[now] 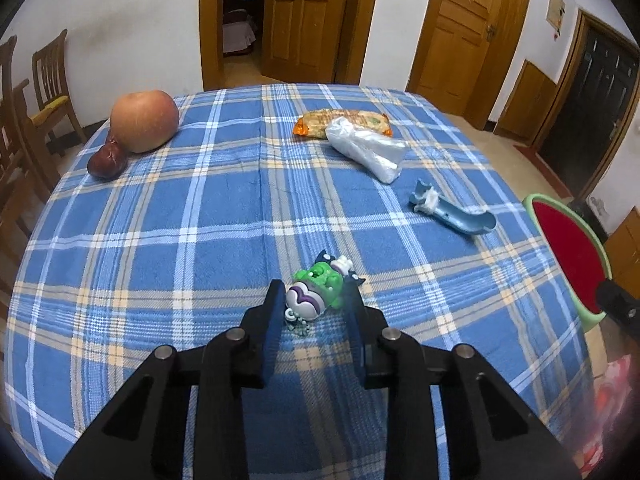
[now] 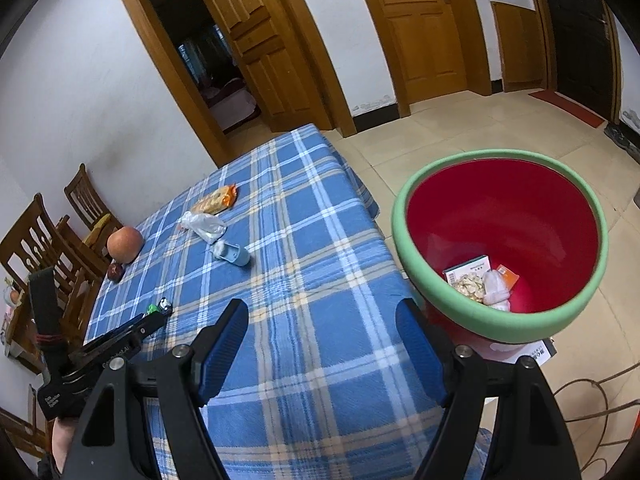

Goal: Collect trash
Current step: 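Grasp the green toy figure with the left tool while the right tool grasps the blue toy bottle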

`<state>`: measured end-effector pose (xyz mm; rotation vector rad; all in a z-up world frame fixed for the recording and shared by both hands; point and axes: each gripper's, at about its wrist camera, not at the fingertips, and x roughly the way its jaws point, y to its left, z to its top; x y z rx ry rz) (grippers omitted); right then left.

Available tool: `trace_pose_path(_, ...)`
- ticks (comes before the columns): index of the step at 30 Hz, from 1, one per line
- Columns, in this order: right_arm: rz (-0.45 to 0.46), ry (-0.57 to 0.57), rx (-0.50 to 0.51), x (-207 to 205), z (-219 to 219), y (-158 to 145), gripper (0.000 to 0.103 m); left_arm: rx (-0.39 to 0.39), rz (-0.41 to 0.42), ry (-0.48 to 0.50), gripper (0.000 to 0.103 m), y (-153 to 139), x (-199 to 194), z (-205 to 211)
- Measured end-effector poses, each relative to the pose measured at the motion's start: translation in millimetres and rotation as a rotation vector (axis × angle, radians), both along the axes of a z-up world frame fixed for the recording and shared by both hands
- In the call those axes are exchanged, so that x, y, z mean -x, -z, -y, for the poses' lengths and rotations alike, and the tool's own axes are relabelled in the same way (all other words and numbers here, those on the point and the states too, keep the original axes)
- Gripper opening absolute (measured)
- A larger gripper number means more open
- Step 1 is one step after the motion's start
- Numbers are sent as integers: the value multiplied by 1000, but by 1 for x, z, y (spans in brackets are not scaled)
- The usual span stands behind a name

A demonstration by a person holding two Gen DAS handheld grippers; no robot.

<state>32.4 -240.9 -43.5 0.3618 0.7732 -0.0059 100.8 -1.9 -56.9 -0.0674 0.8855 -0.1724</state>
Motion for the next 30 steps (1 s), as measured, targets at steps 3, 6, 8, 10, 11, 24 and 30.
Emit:
trace_pose_path(3, -1, -21, 14, -9, -8, -1, 78, 19, 12, -12, 29, -5, -1, -4)
trace_pose_path(6, -2, -46, 21, -20, -16, 0, 78, 38, 26, -31, 29, -11, -2, -8)
trace_pose_path(8, -5, -63, 24, -27, -22, 1, 78, 53, 35, -45, 29, -14, -4, -12)
trace_pose_path(10, -7, -79, 25, -34, -28, 2, 78, 65, 45, -58, 29, -17, -6, -16)
trace_pose_path(11, -10, -89, 25, -40, -32, 4, 78, 70, 48, -64, 29, -17, -8, -17)
trace_pose_path(24, -60, -150, -10, -88, -60, 25, 63, 92, 46, -61, 29, -12, -14, -24)
trace_pose_path(30, -62, -155, -68, -100, -60, 33, 49, 97, 40, -59, 29, -8, -14, -24)
